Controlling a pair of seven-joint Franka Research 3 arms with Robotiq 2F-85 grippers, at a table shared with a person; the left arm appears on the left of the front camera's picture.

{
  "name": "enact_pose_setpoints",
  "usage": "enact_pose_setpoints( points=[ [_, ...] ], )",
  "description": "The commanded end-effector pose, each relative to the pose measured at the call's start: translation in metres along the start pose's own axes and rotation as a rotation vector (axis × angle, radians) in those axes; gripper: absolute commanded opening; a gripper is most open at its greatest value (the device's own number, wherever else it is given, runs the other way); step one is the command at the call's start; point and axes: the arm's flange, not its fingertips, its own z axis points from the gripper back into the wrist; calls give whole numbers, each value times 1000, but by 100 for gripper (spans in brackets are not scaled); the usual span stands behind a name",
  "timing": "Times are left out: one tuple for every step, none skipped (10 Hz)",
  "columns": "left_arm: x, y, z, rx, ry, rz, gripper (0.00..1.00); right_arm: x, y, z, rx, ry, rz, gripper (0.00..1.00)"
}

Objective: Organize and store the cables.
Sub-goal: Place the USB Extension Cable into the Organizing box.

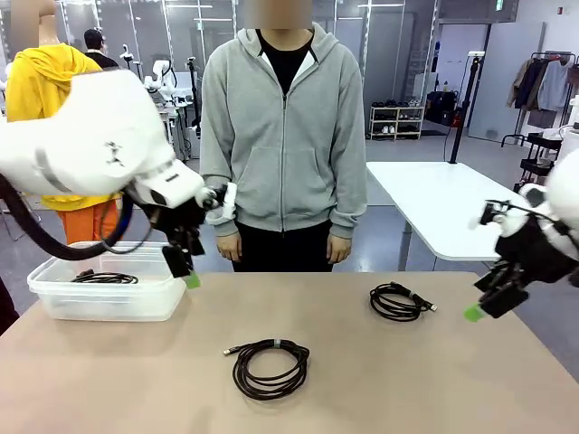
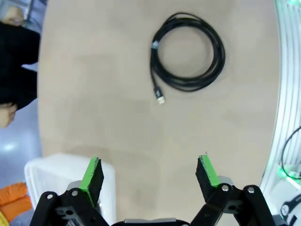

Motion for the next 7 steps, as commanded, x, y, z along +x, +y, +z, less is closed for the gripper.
enact_pose_setpoints(
  points=[
    [20, 6, -40, -77, -45, -1, 100, -54, 16, 13, 18, -79, 13, 100],
    [32, 0, -54, -88, -63, -11, 100, -68, 19, 19, 3, -98, 3, 100],
    [35, -2, -56, -64, -63, -2, 100, -72, 20, 19, 16, -108, -1, 100],
    [31, 2, -51, -55, -73, 32, 100, -69, 15, 14, 28, -91, 4, 100],
    [35, -9, -63, -94, -34, -12, 100, -41, -23, 36, -1, -91, -27, 100],
    [35, -9, -63, -94, -34, -12, 100, -41, -23, 36, -1, -91, -27, 100],
    [35, -9, -63, -94, -34, -12, 100, -41, -23, 36, -1, -91, -27, 100]
  ],
)
